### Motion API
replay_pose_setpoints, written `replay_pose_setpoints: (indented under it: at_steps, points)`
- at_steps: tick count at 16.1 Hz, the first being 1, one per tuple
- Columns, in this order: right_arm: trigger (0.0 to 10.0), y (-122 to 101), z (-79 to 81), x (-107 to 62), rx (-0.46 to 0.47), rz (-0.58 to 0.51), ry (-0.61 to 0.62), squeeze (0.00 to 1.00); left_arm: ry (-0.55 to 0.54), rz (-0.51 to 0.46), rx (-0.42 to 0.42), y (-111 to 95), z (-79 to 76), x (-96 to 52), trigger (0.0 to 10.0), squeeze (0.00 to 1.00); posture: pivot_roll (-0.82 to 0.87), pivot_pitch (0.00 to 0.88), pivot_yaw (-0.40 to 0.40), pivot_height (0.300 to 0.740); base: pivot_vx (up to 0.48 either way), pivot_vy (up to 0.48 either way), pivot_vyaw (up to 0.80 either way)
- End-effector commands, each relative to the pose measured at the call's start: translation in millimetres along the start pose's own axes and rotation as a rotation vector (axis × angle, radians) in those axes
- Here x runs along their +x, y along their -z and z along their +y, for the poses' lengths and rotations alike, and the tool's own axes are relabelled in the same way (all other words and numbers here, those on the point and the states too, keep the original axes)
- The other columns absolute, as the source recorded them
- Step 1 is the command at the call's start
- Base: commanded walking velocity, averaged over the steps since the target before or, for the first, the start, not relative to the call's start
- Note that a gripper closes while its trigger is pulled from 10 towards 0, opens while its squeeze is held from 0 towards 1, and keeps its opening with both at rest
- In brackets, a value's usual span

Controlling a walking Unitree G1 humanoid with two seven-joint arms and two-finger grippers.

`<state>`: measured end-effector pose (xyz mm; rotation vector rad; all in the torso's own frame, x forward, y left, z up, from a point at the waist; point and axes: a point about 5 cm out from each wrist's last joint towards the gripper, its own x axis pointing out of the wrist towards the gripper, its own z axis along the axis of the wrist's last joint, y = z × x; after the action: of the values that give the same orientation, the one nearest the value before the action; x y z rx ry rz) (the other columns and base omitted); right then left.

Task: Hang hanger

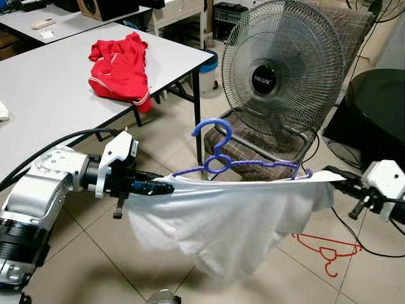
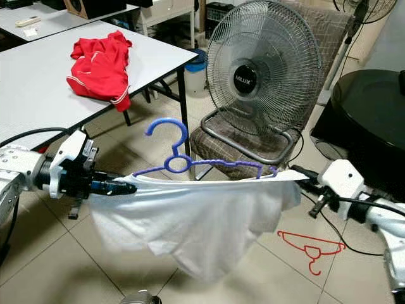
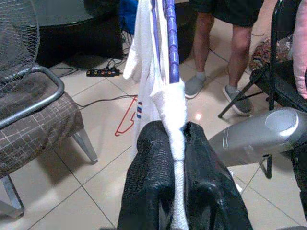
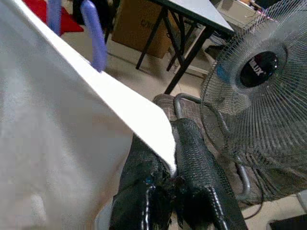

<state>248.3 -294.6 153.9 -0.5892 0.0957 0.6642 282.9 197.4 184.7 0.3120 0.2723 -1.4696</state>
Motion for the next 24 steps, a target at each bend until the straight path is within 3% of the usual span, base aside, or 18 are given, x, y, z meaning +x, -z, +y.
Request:
replay_pose_setpoints:
  at_steps: [1, 4, 6, 8, 10, 14, 17, 18, 24]
  points:
    - [0.0, 0, -17.7, -12.8, -0.019, 0.03, 0.095, 0.0, -0.01, 0.078, 0.009, 5, 0.0, -9.4, 0.0, 0.0, 0.01, 0.0, 0.028, 0.74, 0.0, 0.0, 0.0]
    - [0.0, -4, -21.6, -15.3, -0.034, 0.032, 0.102, 0.0, -0.027, 0.15, 0.034, 12, 2.5, -11.0, 0.0, 0.0, 0.01, 0.0, 0.035, 0.74, 0.0, 0.0, 0.0]
    - [0.0, -4, -22.3, -15.2, -0.046, 0.041, 0.1, 0.0, -0.022, 0.099, 0.031, 6, 3.1, -8.9, 0.0, 0.0, 0.01, 0.0, 0.039, 0.74, 0.0, 0.0, 0.0]
    - [0.0, -4, -23.6, -13.8, -0.061, 0.05, 0.105, 0.0, 0.033, 0.083, 0.027, 3, -2.0, -5.0, 0.0, 0.0, 0.01, 0.0, 0.039, 0.74, 0.0, 0.0, 0.0]
    - [0.0, -5, -30.0, -13.0, -0.09, 0.067, 0.136, 0.0, 0.107, 0.157, 0.046, 13, -10.2, -1.8, 0.0, 0.0, 0.01, 0.005, 0.052, 0.74, 0.0, 0.0, 0.0]
    - [0.0, -2, -33.4, -12.8, -0.142, 0.115, 0.127, 0.0, 0.129, 0.048, 0.024, 2, -11.1, 6.2, 0.0, 0.0, 0.02, 0.004, 0.058, 0.74, 0.0, 0.0, 0.0]
    - [0.0, -15, -34.3, -5.7, -0.149, 0.056, 0.118, 0.0, 0.082, 0.246, 0.099, 21, -3.9, 6.4, 0.0, 0.0, 0.02, 0.003, 0.057, 0.74, 0.0, 0.0, 0.0]
    - [0.0, -21, -32.6, -2.1, -0.152, 0.027, 0.093, 0.0, 0.039, 0.268, 0.117, 22, 1.7, 8.9, 0.0, 0.0, 0.02, 0.003, 0.056, 0.74, 0.0, 0.0, 0.0]
    - [0.0, -47, -20.2, 13.4, -0.107, -0.085, -0.079, 0.0, 0.033, 0.254, 0.127, 20, 8.1, 24.3, 0.0, 0.0, 0.01, 0.0, 0.046, 0.74, 0.0, 0.0, 0.0]
